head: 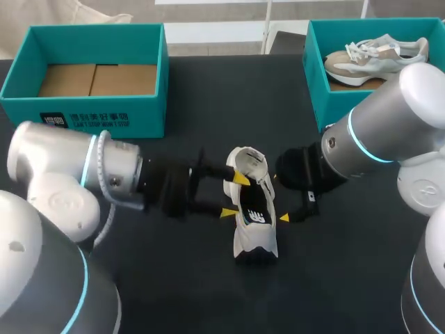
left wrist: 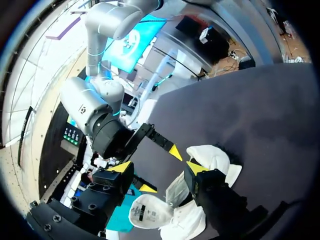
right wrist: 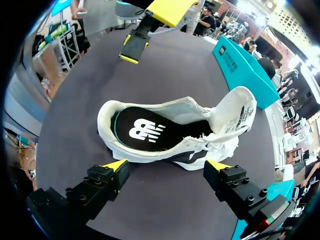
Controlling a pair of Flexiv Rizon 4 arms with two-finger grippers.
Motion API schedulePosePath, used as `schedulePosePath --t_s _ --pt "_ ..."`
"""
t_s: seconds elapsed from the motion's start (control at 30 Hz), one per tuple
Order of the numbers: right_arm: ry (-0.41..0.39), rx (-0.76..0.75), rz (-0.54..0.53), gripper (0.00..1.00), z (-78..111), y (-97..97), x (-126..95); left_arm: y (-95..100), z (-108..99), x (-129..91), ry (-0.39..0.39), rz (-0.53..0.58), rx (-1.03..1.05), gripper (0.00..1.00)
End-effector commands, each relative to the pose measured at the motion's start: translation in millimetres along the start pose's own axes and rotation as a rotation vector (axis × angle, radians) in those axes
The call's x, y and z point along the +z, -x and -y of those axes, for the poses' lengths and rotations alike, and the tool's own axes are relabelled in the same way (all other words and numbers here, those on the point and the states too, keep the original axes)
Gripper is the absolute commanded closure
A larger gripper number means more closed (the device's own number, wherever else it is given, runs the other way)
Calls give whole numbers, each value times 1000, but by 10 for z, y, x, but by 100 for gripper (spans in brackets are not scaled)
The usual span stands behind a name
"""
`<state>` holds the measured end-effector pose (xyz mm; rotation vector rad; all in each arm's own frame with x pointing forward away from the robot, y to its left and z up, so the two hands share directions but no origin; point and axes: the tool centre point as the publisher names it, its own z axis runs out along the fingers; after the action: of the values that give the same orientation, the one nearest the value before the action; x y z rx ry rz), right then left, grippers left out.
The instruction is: Take the shoe out of the shoebox, open the shoe tongue, remove and reinsert the insole, then place the shoe into the shoebox
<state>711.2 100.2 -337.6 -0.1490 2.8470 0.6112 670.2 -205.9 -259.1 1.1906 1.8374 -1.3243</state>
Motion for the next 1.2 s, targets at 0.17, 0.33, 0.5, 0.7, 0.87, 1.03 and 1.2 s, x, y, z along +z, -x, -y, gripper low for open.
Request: schedulePosePath --t_s 0.17,0.33,0.5,0.7,0.87,1.03,1.2 --pt "-19 -5 -12 0 215 6 -232 284 -137 -83 -56 -610 95 0" --pt "-20 -10 -33 0 360 47 -462 284 -137 -83 -56 -610 95 0" --pt "-21 17 -17 0 475 116 -784 284 -137 -83 -56 -610 95 0" --pt "-36 12 -6 0 546 254 -1200 284 -137 -83 -56 -610 95 0" --pt "-27 19 -23 0 559 331 -1391 284 -137 -83 -56 -610 95 0" --pt "-27 19 -23 0 559 331 -1391 312 -159 -96 -25 -644 107 0" --pt "-27 19 -23 0 559 331 -1391 454 -215 -128 36 -827 152 0"
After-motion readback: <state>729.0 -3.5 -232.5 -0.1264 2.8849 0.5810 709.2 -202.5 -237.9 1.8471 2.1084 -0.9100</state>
